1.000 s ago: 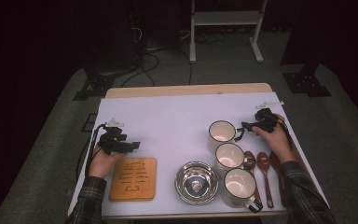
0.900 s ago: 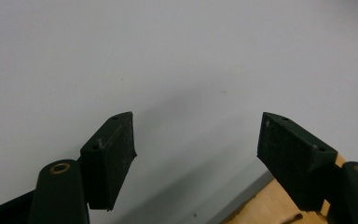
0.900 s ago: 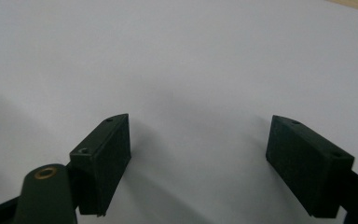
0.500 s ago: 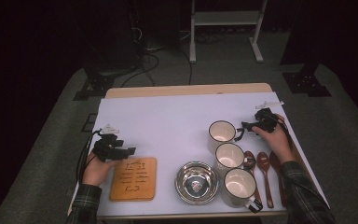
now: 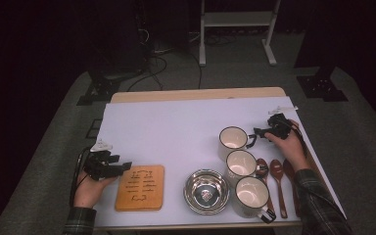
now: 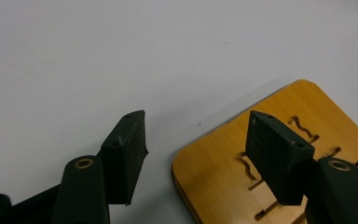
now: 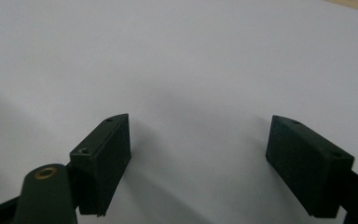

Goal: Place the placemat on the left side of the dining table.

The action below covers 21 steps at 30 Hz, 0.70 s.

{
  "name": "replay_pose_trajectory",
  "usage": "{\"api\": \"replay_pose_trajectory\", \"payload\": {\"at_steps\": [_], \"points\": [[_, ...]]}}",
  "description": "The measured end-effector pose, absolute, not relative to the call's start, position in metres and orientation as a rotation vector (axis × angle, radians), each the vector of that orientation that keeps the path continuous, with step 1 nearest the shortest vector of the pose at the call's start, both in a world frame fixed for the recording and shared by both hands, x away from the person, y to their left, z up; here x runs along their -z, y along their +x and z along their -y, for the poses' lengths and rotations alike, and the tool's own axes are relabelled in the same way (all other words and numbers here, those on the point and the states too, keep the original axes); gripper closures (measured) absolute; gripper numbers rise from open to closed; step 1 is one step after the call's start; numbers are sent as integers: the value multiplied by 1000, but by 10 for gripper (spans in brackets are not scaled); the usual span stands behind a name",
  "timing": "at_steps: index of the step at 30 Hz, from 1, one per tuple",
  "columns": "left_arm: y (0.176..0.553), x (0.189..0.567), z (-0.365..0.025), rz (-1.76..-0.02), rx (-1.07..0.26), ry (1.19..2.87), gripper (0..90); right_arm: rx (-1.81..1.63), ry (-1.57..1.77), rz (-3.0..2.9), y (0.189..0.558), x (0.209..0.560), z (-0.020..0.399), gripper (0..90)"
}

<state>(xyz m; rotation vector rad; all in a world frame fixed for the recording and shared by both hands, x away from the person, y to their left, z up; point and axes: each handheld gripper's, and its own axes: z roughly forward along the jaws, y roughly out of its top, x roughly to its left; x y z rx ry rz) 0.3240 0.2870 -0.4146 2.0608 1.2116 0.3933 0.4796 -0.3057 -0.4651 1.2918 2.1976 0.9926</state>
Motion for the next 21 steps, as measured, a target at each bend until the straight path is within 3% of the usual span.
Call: {"api": "replay_pose_trajectory", "payload": {"at_steps": [13, 21], "points": [[303, 416, -302, -1259, -425, 2053, 504, -992, 1290, -2197, 479, 465, 306, 204], [293, 421, -306, -1275, -410, 2073, 697, -992, 1290, -2197, 479, 465, 306, 204]]}}
